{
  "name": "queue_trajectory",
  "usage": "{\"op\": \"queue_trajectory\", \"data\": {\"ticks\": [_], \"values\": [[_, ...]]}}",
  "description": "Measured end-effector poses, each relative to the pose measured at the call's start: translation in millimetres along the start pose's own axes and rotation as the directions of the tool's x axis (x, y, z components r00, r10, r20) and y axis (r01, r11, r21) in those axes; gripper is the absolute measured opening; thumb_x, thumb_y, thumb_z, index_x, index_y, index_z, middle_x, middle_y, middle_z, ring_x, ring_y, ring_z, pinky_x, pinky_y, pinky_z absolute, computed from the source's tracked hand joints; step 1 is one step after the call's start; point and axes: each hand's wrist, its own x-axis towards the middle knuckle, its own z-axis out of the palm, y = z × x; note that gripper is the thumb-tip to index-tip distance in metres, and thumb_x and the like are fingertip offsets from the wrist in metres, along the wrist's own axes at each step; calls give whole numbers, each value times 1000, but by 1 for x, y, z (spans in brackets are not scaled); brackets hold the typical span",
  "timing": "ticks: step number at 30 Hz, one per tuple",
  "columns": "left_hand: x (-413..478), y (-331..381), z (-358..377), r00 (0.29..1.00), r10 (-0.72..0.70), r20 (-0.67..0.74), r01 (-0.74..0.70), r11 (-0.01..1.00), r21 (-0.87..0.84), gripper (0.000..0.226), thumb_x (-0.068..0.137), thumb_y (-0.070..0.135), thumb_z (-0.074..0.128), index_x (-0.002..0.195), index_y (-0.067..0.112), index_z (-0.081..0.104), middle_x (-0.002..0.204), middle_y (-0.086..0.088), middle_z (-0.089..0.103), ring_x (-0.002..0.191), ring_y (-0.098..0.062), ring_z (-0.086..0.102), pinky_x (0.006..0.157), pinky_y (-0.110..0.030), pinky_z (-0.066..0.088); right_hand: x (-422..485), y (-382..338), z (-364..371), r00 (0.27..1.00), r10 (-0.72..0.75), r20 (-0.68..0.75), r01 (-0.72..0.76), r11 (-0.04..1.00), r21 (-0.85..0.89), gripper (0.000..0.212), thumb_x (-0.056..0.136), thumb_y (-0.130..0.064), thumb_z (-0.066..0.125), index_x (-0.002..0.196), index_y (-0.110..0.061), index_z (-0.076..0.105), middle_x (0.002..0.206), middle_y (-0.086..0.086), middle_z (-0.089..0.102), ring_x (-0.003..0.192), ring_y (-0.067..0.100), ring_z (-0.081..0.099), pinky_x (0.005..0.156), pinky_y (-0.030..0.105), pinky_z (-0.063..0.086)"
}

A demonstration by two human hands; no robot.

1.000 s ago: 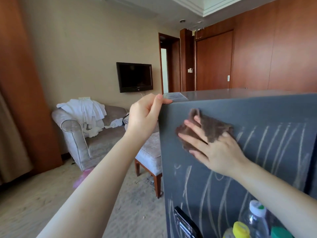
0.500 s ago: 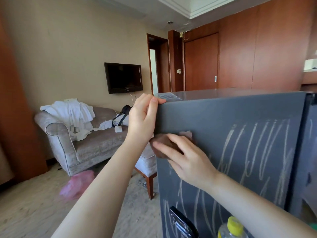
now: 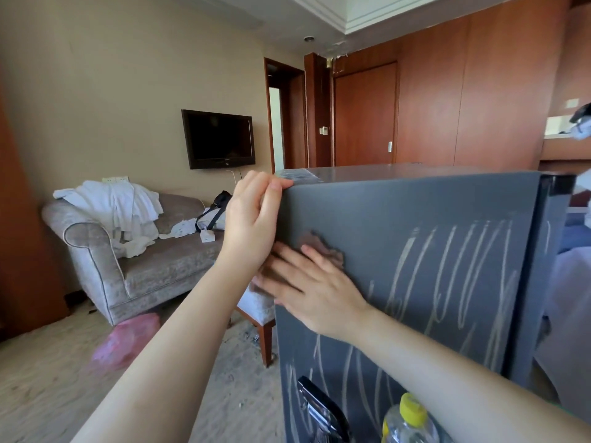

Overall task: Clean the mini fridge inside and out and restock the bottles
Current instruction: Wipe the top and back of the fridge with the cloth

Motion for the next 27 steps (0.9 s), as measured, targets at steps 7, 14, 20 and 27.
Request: {"op": "queue_trajectory", "data": {"ticks": [7, 14, 20, 27], "values": [[-3, -4, 0, 1000, 18, 22, -19, 999, 51, 16, 92, 18, 48, 98, 21, 63, 94, 6, 56, 97, -11, 51, 80, -29, 44, -51, 70, -31, 1000, 5, -10, -5, 999, -48, 42, 98, -16, 52, 140, -20, 47, 146, 8, 43, 139, 25, 37, 114, 44, 30], [-9, -7, 8, 999, 27, -21, -25, 997, 78, 21, 94, 18, 43, 106, 16, 60, 100, 8, 53, 100, -5, 44, 86, -24, 38, 17, 86, -46, 600, 684, -415, -685, 707, 177, 39, 97, -17, 52, 135, -15, 53, 144, 7, 47, 139, 27, 34, 117, 49, 19], [-12, -7, 5, 996, 83, -16, -81, 994, 77, 24, 94, 15, 41, 109, 17, 59, 103, 18, 50, 105, -3, 45, 92, -22, 37, -12, 21, -11, 998, -8, -59, 8, 1000, -1, 39, 95, -24, 54, 134, -22, 56, 143, 5, 49, 140, 25, 36, 116, 43, 24], [-15, 4, 14, 996, 67, -61, -50, 968, 247, 24, 91, 22, 42, 109, 12, 56, 103, 7, 49, 101, -13, 44, 95, -32, 34, -84, 115, -55, 916, 385, -116, -393, 918, -55, 47, 98, -29, 47, 142, -17, 38, 152, 6, 34, 145, 25, 24, 119, 45, 16]]}}
